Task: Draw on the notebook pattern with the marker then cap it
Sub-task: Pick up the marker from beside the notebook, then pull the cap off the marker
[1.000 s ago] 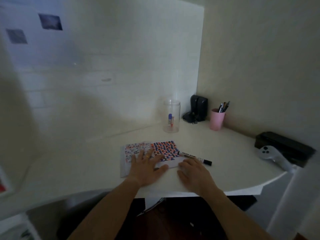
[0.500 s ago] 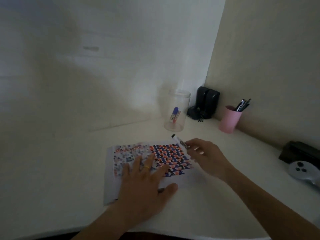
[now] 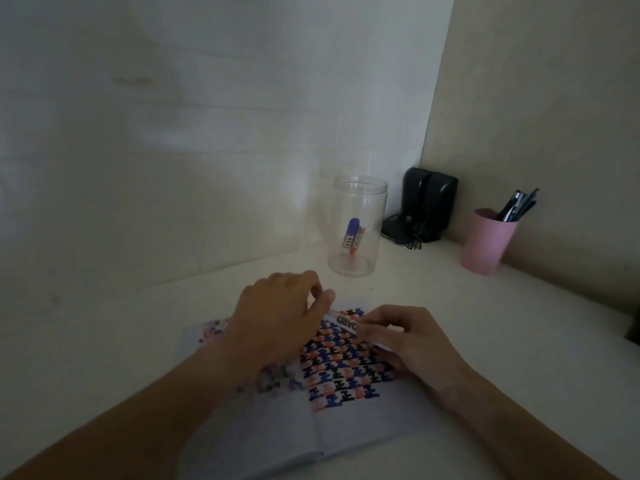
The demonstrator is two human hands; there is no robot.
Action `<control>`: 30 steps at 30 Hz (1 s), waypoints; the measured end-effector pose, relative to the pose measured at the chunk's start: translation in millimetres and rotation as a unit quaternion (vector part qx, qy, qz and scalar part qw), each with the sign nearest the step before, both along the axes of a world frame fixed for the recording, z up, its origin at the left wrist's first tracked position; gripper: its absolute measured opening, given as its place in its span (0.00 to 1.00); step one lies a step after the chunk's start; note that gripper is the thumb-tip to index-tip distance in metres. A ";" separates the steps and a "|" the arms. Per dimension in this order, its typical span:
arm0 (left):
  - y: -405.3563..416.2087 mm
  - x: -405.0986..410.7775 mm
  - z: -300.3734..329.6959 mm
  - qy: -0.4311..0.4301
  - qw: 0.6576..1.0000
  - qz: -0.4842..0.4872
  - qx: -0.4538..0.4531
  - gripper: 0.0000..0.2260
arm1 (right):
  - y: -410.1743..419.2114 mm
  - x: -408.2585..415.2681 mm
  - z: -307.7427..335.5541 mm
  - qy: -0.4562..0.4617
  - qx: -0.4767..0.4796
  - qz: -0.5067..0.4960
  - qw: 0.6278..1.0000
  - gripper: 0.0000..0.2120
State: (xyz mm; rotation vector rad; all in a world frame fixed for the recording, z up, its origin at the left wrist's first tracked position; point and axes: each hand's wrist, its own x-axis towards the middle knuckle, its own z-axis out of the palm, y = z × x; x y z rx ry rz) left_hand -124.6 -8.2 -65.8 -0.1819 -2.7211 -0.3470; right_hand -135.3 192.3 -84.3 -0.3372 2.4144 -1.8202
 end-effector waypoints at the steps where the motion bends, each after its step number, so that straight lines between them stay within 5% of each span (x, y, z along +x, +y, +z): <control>1: 3.0 3.1 -9.3 0.029 0.999 -0.004 0.020 0.17 | 1.8 -0.2 -0.6 -0.006 -0.018 -0.002 1.000 0.02; 10: 0.2 7.0 -27.8 0.105 0.970 -0.121 0.183 0.13 | 9.3 0.5 8.3 -0.031 -0.143 0.031 0.989 0.07; 15: 5.3 15.9 -16.1 0.129 0.957 -0.195 0.172 0.12 | 12.9 -1.6 8.2 -0.069 -0.232 0.054 0.969 0.14; 19: 12.5 26.1 -14.1 0.065 0.947 -0.271 0.161 0.19 | 0.2 8.0 4.0 -0.118 -0.272 0.113 0.948 0.14; 23: 10.9 24.8 -15.1 0.069 0.951 -0.270 0.134 0.27 | -2.5 9.0 0.2 -0.096 -0.272 0.131 0.949 0.14; 30: 9.6 23.7 -14.6 0.092 0.951 -0.242 0.168 0.22 | -1.8 8.6 2.0 0.022 -0.222 0.056 0.973 0.12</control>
